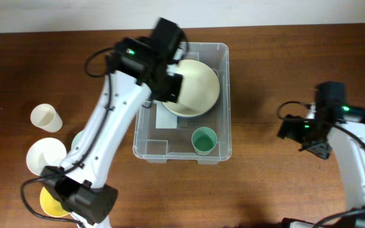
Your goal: Pack container
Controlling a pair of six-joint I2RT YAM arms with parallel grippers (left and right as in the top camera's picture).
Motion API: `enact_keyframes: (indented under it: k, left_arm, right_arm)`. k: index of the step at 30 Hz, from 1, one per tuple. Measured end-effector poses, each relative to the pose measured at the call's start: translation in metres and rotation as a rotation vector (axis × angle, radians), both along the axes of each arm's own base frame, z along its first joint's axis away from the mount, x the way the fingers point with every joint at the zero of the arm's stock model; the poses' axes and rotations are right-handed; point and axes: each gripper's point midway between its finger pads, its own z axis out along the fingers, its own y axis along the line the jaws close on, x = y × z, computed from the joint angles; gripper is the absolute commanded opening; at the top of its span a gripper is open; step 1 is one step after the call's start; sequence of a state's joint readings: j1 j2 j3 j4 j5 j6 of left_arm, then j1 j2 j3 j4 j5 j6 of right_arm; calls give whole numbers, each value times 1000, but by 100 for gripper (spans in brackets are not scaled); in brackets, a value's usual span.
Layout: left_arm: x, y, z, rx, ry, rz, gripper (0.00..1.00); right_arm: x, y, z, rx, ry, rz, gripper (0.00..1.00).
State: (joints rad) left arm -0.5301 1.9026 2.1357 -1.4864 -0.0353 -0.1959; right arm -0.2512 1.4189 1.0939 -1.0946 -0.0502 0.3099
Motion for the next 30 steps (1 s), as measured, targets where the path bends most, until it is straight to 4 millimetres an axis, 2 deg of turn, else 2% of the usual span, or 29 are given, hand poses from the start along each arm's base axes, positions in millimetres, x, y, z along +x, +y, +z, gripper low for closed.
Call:
enact_keyframes:
  k: [3, 12, 16, 17, 20, 25, 26, 28, 29, 30]
  left_arm:
    - [-14, -27, 1, -41, 13, -62, 1]
    - [-50, -86, -4, -124, 52, -206, 1]
    - [-70, -112, -36, -124, 98, -270, 1]
    - [-79, -116, -52, -115, 130, -288, 1]
    - [-92, -117, -82, -93, 195, -288, 1]
    - [-98, -111, -100, -70, 231, -276, 3]
    - [-98, -111, -101, -70, 231, -276, 17]
    - [-96, -114, -100, -81, 220, -275, 56]
    - [-94, -116, -100, -88, 211, -275, 67]
    - [-93, -117, -100, -93, 207, -274, 70]
  right_arm:
    - [-7, -13, 5, 7, -9, -61, 96]
    - [-7, -12, 5, 21, -10, -65, 96]
    - [-8, -12, 5, 22, -7, -64, 97]
    - [-8, -12, 5, 24, -8, -64, 96]
    - [-8, -11, 5, 25, -8, -64, 97]
    - [-8, -11, 5, 25, -7, -64, 97]
    - [-8, -11, 5, 25, -7, -65, 97]
    - [-9, -11, 5, 26, -5, -64, 97]
    - [-9, -11, 5, 25, -5, -64, 97]
    - [-9, -11, 5, 26, -5, -64, 97]
